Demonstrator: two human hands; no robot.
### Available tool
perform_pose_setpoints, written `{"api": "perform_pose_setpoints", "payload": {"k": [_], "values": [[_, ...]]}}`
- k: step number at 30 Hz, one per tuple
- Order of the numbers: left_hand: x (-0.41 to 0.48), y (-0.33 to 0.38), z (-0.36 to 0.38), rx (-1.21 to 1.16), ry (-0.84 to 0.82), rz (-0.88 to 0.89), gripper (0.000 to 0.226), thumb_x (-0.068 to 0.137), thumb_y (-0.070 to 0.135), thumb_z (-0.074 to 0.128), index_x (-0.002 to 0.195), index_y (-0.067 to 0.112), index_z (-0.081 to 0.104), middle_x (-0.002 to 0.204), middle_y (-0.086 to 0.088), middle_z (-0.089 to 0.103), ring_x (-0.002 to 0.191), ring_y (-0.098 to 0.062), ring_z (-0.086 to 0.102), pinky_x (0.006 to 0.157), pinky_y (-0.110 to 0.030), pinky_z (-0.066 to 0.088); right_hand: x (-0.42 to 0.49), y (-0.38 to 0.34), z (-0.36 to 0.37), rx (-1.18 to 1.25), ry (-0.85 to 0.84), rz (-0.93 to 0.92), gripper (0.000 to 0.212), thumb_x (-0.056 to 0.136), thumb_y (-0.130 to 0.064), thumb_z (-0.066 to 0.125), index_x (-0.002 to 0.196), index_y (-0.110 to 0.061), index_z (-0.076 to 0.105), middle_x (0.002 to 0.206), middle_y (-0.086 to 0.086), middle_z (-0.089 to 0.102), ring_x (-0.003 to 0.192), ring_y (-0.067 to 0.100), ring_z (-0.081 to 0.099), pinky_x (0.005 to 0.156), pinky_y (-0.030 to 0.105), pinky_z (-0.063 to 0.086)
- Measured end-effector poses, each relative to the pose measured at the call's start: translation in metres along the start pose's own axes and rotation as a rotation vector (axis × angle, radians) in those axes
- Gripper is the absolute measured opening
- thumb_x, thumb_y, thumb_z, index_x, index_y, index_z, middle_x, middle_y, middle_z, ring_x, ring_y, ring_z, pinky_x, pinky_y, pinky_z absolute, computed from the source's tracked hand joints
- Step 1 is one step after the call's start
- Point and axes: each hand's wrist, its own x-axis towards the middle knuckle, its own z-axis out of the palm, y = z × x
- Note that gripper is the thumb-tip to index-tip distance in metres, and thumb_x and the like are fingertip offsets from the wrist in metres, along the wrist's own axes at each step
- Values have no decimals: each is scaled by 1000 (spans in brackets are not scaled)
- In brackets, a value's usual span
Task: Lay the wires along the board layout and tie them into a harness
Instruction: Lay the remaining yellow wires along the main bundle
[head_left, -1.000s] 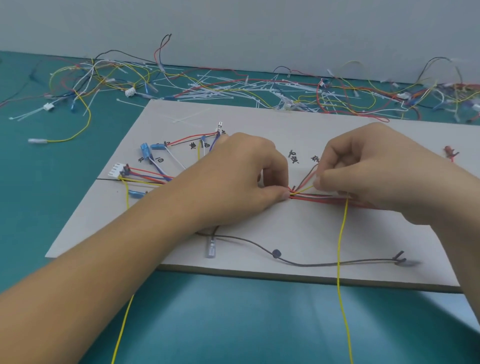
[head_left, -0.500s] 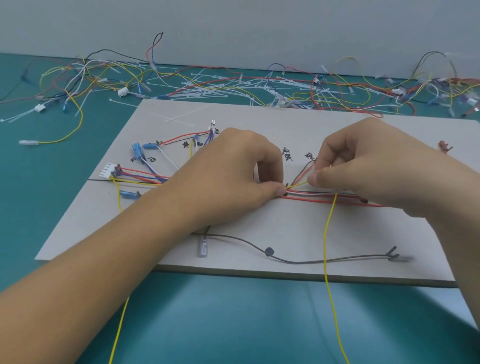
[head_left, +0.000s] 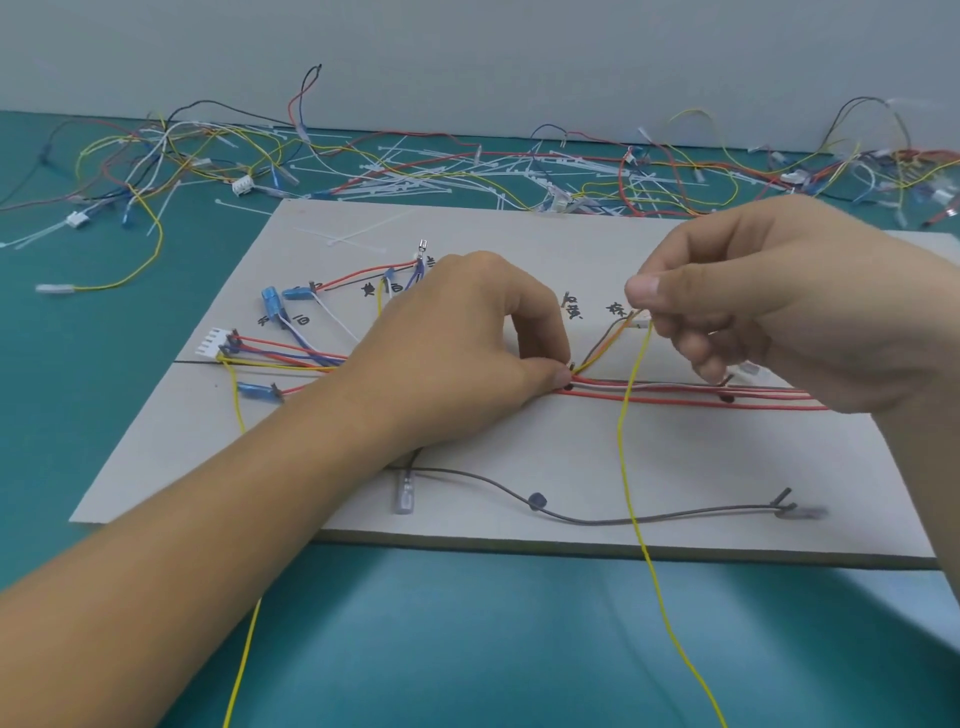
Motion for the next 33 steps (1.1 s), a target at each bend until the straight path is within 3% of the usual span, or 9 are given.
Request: {"api": "perform_pose_setpoints", "payload": {"k": [4, 8, 15, 20, 24, 27, 29, 33], "values": [[0, 0, 0, -16, -10, -23, 9, 78, 33, 83, 74, 34, 75, 67, 28, 65, 60, 12, 52, 58, -23, 34, 1, 1, -6, 97, -19, 18, 18, 67, -7, 73, 83, 2, 75, 71, 16, 70, 54, 19, 66, 47, 23, 53], [0, -2, 1, -12, 4, -37, 9, 77, 35, 83, 74, 35, 75, 72, 25, 68, 60, 10, 53, 58, -23, 35, 2, 5, -6, 58, 54, 32, 8, 86, 6, 67, 89, 6, 74, 74, 18, 72, 56, 17, 67, 47, 23, 54], [0, -4, 3, -1, 35, -62, 11, 74, 39, 84, 73, 35, 74, 71, 25, 67, 62, 9, 54, 58, -23, 35, 9, 14, 1, -224, 252, 20, 12, 93, -8, 70, 83, -7, 75, 73, 9, 75, 53, 13, 64, 41, 27, 50], [0, -2, 2, 14, 42, -68, 13, 73, 41, 86, 72, 33, 75, 71, 20, 68, 61, 6, 53, 60, -24, 37, 14, 20, 3, -513, 336, -27, 17, 94, -20, 69, 76, -21, 72, 61, -9, 70, 41, 1, 55, 36, 13, 37], [1, -2, 2, 12, 73, -89, 20, 69, 40, 90, 79, 33, 75, 72, 20, 69, 60, 6, 55, 58, -23, 37, 17, 19, 7, -604, 358, -69, 15, 92, -27, 72, 76, -25, 71, 75, -5, 70, 51, 2, 56, 52, 21, 40], [1, -1, 2, -12, 140, -105, 53, 62, 37, 96, 108, 37, 69, 82, 19, 68, 66, 5, 54, 66, -29, 45, 24, 15, 13, -652, 396, -86, 13, 90, -30, 73, 79, -24, 72, 76, -8, 69, 65, 2, 58, 58, 22, 41], [0, 1, 1, -50, 114, -60, 69, 63, 30, 96, 121, 42, 62, 88, 17, 68, 65, 0, 57, 69, -28, 47, 28, 14, 16, -676, 416, -87, 12, 89, -32, 73, 81, -24, 73, 77, -9, 68, 76, 10, 63, 66, 28, 49], [-1, 2, 0, -34, 92, 33, 36, 68, 27, 93, 97, 36, 74, 85, 16, 69, 64, -7, 59, 59, -11, 41, 42, 13, 24, -761, 379, -51, 12, 89, -35, 72, 86, -24, 72, 84, -6, 67, 87, 24, 65, 81, 42, 57]]}}
